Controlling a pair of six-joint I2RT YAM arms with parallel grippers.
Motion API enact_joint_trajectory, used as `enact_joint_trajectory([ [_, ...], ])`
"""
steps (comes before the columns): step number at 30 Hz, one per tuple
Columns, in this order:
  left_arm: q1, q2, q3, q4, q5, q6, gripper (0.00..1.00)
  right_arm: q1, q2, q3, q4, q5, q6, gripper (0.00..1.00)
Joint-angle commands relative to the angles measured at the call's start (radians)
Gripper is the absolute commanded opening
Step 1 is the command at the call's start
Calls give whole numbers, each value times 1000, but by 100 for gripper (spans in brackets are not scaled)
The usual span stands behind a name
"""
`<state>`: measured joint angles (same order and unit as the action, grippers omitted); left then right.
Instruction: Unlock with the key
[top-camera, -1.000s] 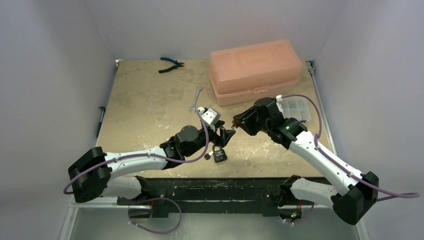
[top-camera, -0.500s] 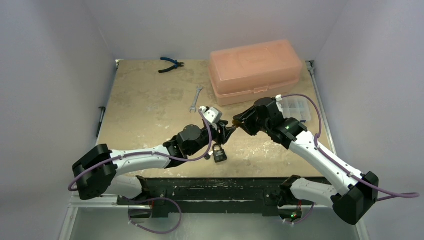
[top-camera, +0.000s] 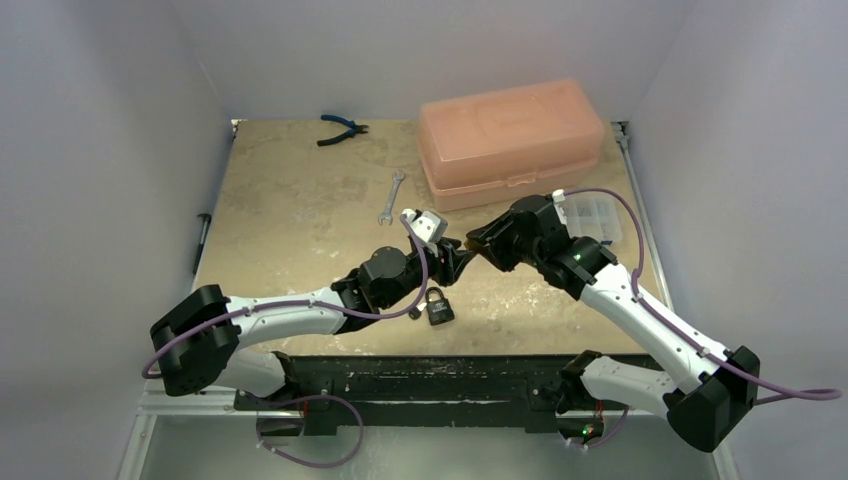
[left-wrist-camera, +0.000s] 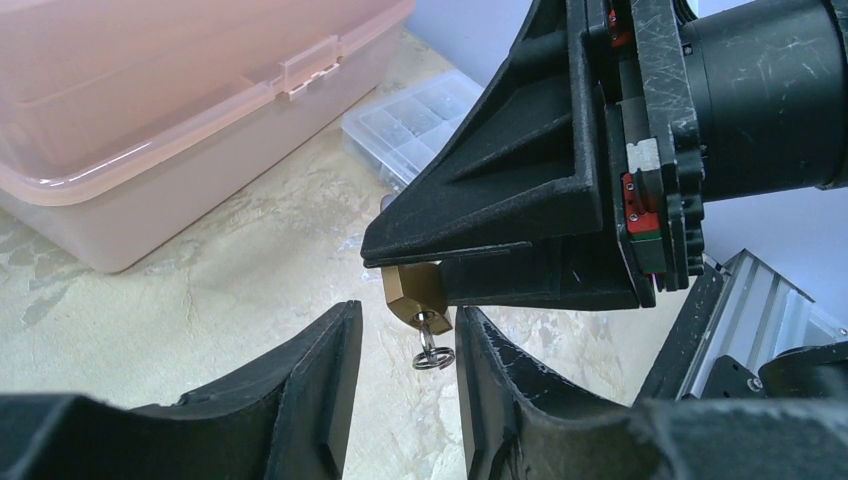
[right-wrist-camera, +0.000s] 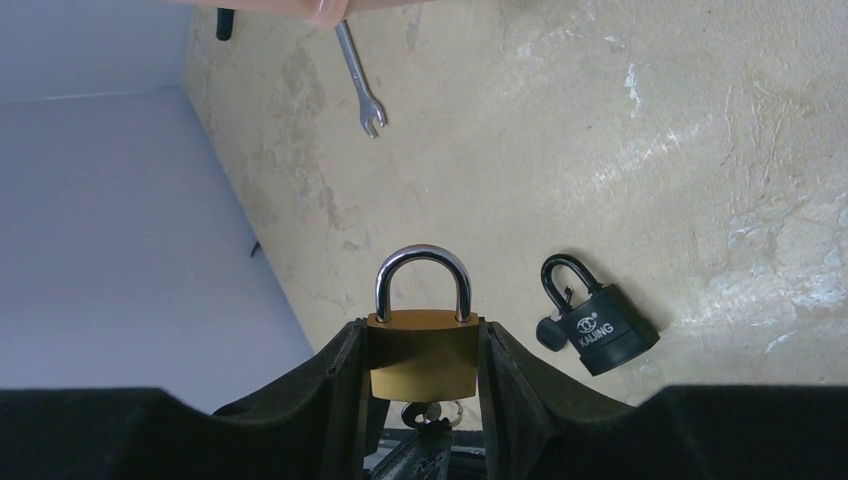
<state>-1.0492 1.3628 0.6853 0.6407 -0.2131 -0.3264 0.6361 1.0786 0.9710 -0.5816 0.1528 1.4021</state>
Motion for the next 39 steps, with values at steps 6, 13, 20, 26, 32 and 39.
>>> enact_joint_trajectory([
  [6, 3, -8, 29, 32, 0, -26, 38, 5, -19, 43, 17, -15, -9, 0],
  [13, 3, -14, 26, 20, 6, -44, 41, 5, -26, 52, 6, -9, -8, 0],
  [20, 4, -19, 16, 13, 10, -61, 47, 5, -28, 54, 1, -6, -7, 0],
  [26, 3, -18, 7, 26, -2, -66, 27, 6, -28, 54, 0, -10, -8, 0],
  [32, 3, -5, 14, 31, -5, -67, 4, 6, -29, 52, 7, -17, -8, 0],
  [39, 3, -2, 45, -18, -9, -1, 0, 10, -28, 80, -12, -5, -20, 0],
])
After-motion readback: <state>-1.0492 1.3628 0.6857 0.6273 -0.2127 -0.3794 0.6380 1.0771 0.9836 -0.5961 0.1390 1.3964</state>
